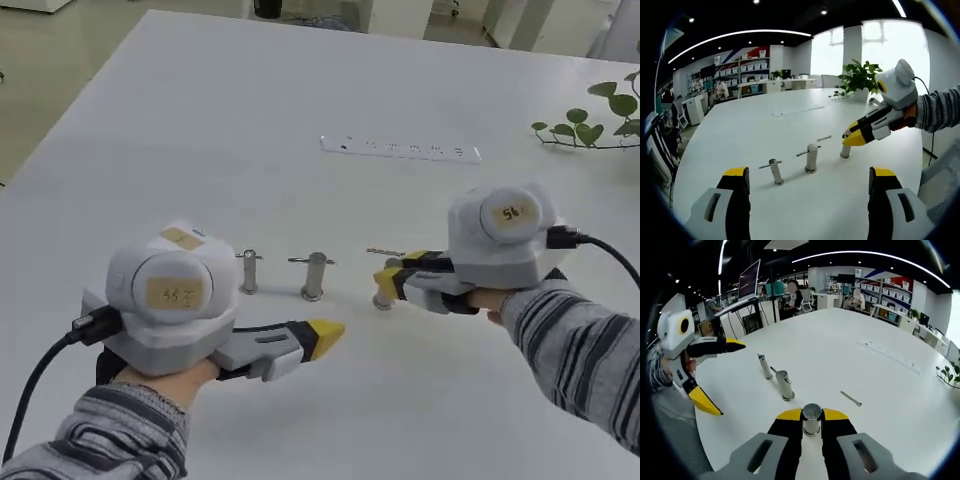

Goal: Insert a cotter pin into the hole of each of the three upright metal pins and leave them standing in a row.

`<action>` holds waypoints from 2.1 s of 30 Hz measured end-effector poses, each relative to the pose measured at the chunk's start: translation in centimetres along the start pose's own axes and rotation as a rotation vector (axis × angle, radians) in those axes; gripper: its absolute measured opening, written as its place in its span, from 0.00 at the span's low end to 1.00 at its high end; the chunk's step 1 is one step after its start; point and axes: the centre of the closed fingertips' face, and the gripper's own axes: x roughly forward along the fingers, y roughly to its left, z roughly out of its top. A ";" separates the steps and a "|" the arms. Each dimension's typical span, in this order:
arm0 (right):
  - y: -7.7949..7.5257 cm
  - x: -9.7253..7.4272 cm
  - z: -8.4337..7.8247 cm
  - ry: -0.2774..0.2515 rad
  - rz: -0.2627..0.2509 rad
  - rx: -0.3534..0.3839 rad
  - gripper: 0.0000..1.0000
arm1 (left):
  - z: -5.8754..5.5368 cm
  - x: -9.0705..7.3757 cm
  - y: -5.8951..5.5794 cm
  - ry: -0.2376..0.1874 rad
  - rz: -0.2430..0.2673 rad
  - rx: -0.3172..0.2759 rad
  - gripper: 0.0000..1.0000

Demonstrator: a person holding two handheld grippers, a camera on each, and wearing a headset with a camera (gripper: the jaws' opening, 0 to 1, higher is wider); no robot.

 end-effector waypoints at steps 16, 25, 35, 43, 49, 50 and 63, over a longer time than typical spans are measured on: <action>3.1 0.2 -1.4 -0.026 -0.019 0.000 0.08 | -0.4 -1.4 -0.6 -0.021 0.019 0.000 0.99; 4.5 0.3 -2.1 -0.031 -0.009 -0.027 0.08 | -0.7 -2.2 -0.6 -0.017 0.038 -0.009 0.99; 4.8 0.2 -2.1 -0.050 -0.018 -0.043 0.10 | -1.6 -2.5 -0.9 -0.005 0.041 -0.009 0.99; 5.1 -0.9 -2.6 -0.035 0.001 -0.054 0.26 | -1.8 -2.5 -0.8 -0.012 0.048 -0.015 0.99; 5.1 -2.3 -3.2 -0.016 0.085 -0.055 0.29 | -2.1 -2.6 -0.8 -0.004 0.054 0.001 0.99; 5.0 -2.4 -3.5 -0.009 0.094 -0.066 0.29 | -2.1 -2.5 -0.8 -0.005 0.054 0.000 0.99; 0.6 -3.8 -3.8 0.051 0.166 -0.146 0.29 | -2.1 -2.3 -0.7 0.003 0.061 0.019 0.99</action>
